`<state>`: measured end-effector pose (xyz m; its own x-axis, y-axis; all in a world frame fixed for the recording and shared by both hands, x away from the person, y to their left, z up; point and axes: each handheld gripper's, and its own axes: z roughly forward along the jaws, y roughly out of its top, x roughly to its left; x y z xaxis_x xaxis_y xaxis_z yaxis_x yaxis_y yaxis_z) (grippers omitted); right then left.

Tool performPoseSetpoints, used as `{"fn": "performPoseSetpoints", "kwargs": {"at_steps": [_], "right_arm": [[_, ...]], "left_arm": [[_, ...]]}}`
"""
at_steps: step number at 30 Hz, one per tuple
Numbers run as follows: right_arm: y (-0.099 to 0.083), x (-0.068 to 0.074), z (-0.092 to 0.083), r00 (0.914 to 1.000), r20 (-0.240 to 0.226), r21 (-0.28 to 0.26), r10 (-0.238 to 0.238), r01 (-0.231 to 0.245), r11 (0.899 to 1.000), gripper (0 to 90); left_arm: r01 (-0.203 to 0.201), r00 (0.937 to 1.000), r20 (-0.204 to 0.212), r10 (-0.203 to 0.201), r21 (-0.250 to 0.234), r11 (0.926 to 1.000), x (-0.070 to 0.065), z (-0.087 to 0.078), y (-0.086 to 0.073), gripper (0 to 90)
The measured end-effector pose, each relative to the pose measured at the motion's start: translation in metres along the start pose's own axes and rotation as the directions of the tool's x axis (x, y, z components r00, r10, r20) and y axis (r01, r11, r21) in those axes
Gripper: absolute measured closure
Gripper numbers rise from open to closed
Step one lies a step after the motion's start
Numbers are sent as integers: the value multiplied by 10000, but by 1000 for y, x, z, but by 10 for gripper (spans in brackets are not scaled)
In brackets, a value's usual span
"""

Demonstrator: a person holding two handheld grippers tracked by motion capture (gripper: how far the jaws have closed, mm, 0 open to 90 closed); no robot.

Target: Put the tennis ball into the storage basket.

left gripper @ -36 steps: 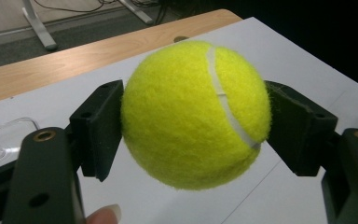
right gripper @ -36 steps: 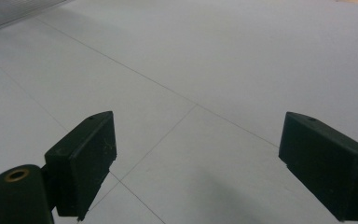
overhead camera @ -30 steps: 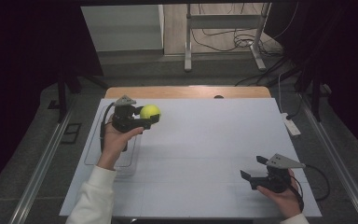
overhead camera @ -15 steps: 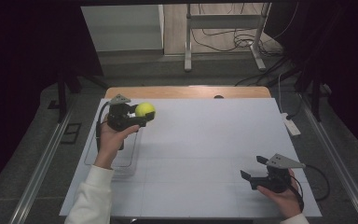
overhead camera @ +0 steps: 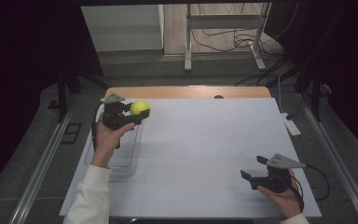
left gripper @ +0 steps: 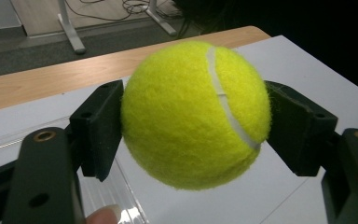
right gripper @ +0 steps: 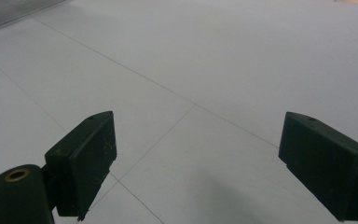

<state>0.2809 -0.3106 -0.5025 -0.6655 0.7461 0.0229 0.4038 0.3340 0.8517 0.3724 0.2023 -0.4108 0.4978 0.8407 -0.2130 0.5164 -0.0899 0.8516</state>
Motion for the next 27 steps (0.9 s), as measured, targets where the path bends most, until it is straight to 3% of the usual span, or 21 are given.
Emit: {"fn": "performPoseSetpoints", "kwargs": {"at_steps": [27], "right_arm": [[0,0,-1,10000,46,25,-25,25,10000,117]], "left_arm": [[541,9971,-518,-555,-280,9981,23,-7,-4,267]]}}
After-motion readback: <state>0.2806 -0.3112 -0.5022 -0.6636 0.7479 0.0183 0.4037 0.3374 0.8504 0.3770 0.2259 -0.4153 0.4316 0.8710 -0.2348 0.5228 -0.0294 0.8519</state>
